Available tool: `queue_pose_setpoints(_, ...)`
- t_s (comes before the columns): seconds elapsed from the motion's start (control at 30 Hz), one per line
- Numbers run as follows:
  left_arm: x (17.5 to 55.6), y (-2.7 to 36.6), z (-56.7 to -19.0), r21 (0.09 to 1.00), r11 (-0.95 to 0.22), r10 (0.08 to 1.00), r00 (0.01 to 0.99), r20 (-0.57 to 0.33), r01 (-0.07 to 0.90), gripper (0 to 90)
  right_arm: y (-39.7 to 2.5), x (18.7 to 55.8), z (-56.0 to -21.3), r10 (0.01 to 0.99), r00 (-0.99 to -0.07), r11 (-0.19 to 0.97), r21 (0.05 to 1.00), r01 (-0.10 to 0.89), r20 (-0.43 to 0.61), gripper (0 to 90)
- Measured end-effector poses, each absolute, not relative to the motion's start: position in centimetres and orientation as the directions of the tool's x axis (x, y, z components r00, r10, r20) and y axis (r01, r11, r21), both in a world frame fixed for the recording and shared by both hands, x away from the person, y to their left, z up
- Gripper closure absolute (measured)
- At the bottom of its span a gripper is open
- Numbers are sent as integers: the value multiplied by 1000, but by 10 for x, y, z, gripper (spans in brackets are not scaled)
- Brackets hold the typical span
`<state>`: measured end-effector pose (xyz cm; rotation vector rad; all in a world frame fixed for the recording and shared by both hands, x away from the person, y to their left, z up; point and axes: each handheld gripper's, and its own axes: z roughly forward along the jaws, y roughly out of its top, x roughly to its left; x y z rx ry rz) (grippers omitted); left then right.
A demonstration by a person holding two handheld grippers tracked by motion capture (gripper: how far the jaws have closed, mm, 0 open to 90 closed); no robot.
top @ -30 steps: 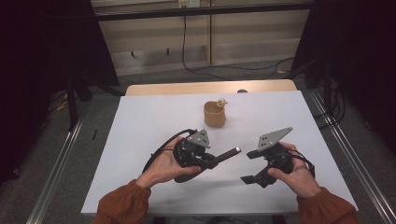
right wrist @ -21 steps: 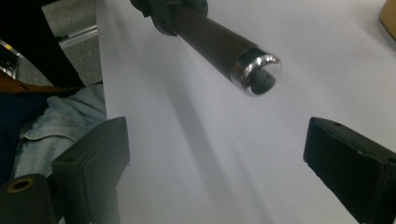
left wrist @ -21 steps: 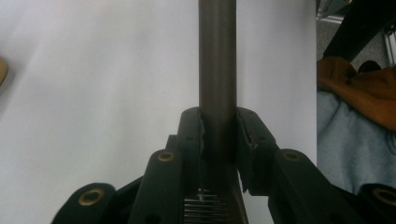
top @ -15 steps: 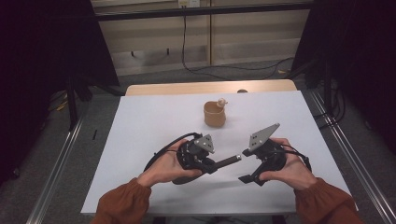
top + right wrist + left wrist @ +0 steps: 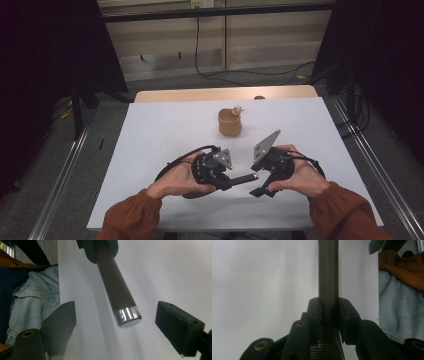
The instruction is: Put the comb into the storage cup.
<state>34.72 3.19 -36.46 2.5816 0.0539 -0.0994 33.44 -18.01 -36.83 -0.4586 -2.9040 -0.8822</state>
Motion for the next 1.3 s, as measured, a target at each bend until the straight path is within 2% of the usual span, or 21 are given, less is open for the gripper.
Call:
queue_pose_setpoints(0.33, 349, 29, -369, 516, -855, 6, 997, -83, 48, 729, -160, 340, -360, 213, -971, 860, 449, 241, 113, 271)
queue_pose_setpoints(0.4, 349, 28, -370, 519, -852, 14, 996, -90, 59, 729, -157, 341, -359, 200, -973, 873, 430, 230, 113, 331)
queue_pose_setpoints(0.53, 348, 29, -370, 513, -857, 13, 996, -86, 56, 729, -153, 344, -360, 200, -974, 888, 401, 226, 105, 366)
queue_pose_setpoints(0.67, 349, 30, -371, 515, -855, 16, 996, -93, 62, 730, -152, 346, -361, 189, -976, 893, 394, 216, 107, 451)
queue_pose_setpoints(0.73, 350, 31, -371, 520, -852, 12, 996, -93, 59, 730, -151, 347, -362, 193, -976, 896, 387, 218, 103, 462)
queue_pose_setpoints(0.93, 350, 33, -373, 525, -848, 9, 994, -105, 63, 730, -148, 349, -364, 162, -982, 898, 397, 188, 99, 607)
queue_pose_setpoints(1.3, 353, 38, -371, 530, -846, 3, 995, -102, 57, 729, -142, 349, -364, 106, -991, 902, 411, 129, 79, 699)
